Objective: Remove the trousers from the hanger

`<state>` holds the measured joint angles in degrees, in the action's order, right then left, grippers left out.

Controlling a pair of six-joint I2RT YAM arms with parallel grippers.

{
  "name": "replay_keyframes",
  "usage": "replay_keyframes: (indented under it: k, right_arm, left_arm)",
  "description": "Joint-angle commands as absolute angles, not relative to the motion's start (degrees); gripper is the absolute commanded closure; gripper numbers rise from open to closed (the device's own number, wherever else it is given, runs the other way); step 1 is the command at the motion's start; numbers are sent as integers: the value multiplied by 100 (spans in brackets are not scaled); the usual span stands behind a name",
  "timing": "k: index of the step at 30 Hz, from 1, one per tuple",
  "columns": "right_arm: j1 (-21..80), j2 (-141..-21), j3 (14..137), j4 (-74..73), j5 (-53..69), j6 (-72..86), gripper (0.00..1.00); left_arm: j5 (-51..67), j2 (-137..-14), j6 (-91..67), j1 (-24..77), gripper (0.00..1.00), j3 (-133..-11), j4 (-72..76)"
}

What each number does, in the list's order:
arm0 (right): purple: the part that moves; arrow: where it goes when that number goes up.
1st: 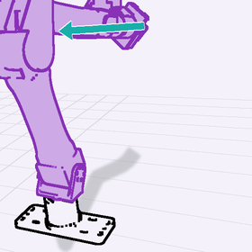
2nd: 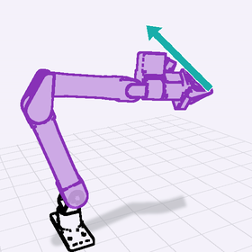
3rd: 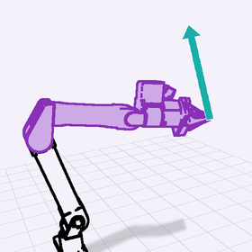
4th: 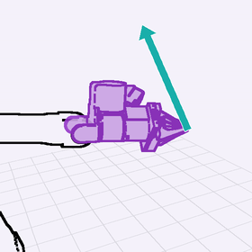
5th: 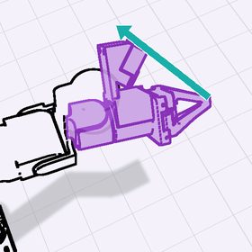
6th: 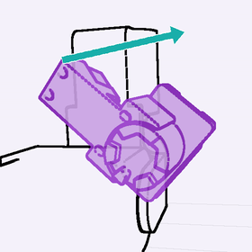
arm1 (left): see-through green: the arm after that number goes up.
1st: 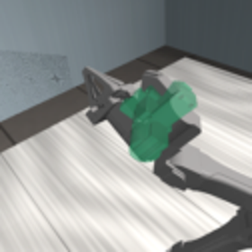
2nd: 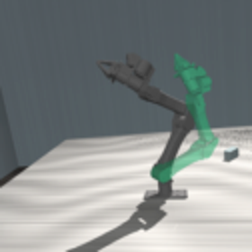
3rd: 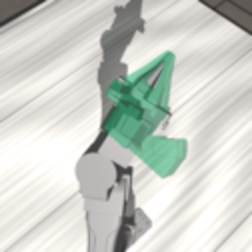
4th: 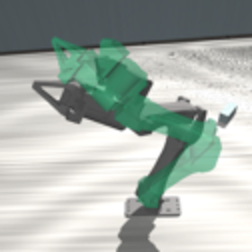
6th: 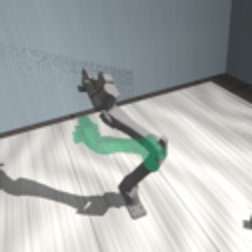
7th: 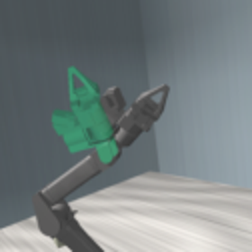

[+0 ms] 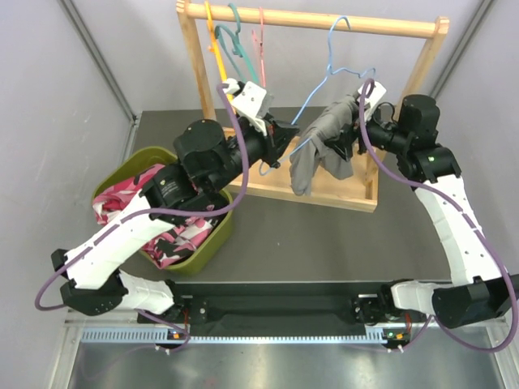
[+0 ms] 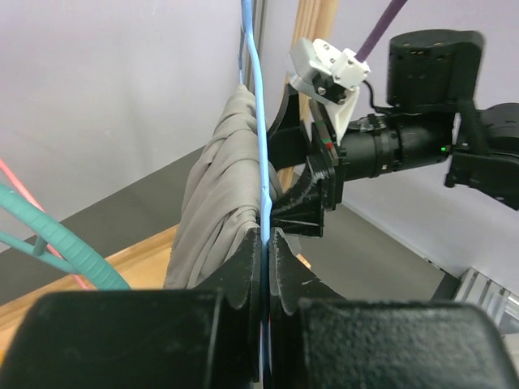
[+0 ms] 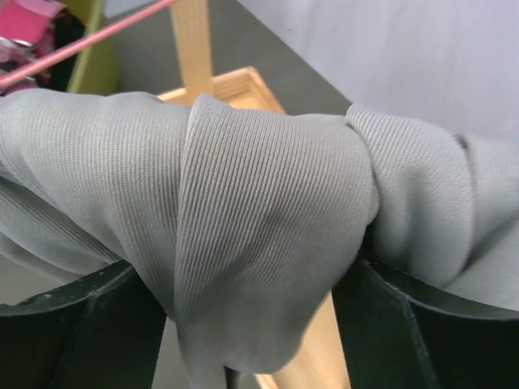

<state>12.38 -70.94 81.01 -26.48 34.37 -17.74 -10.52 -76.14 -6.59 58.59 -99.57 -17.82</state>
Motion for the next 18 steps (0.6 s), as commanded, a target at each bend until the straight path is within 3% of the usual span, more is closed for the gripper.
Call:
replay_keyframes:
  k: [1,2,6,7,9,18]
  right_arm:
    - [1301,-7330,8340,-2575,4155,-1635,30]
    - [1309,-7434,8471,-2662,4236,-1600,44]
    - [1318,-7585,8762,-2856,4657,-1582,70]
    - [1318,-7602,8841,-2952,4737,-1591,85]
    - [1318,-7585,9113,-3215,4860,-1608,100]
    - [1310,-6812,11055,-4596,5238,-2189,100]
  left_arm:
    - [-931,-7111,-791,5871,100,-9985,-826]
    - [-940,-7049,-800,5871,100,-9932,-835]
    - [-967,-6882,-852,5871,100,-9774,-861]
    - [-1010,-6838,-853,5871,100,-9739,-861]
    - [-1116,-6794,-783,5871,100,-9633,-879]
    - [-2170,-6952,-53,5862,100,-9106,-940]
